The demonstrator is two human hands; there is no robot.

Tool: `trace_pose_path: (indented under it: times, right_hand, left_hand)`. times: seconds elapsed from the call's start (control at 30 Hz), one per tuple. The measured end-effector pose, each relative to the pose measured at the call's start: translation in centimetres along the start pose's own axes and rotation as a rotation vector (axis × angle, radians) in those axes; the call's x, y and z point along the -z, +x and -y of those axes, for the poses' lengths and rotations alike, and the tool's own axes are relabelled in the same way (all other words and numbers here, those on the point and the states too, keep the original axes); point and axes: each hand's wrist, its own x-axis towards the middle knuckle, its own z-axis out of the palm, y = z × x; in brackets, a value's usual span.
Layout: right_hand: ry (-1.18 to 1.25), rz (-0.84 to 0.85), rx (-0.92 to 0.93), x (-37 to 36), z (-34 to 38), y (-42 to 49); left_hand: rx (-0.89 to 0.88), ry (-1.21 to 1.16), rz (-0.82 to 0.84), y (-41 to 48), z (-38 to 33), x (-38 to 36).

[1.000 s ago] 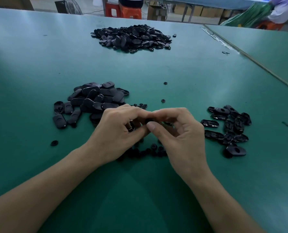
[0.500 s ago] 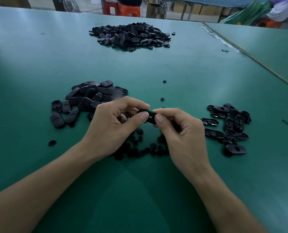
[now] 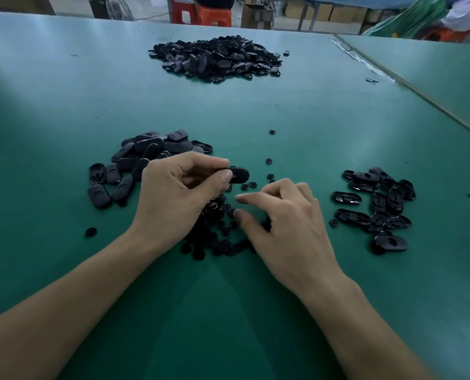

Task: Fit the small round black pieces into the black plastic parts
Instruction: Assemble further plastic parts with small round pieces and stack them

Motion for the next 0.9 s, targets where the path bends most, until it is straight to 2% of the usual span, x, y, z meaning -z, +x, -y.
trace_pose_path:
  times: [0.1, 0.27, 0.63, 0.9]
  right_hand:
    - [-0.025, 0.064, 0.018, -0.04, 0.20, 0.17]
    - [0.063, 0.067, -0.015, -0.19, 0.00, 0.27]
    - [0.323, -0.047, -0.009, -0.26, -0.12, 0.33]
    - [0.242, 0.000, 0.038, -0.29, -0.20, 0.24]
  left_hand:
    - [0.011, -0.018, -0.021, 0.08, 0.08, -0.02]
    - [0.026, -0.010, -0.028, 0.14, 0.17, -0.11]
    - [0.023, 0.018, -0.022, 0.20, 0.37, -0.03]
    - [0.015, 0.051, -0.023, 0.21, 0.37, -0.05]
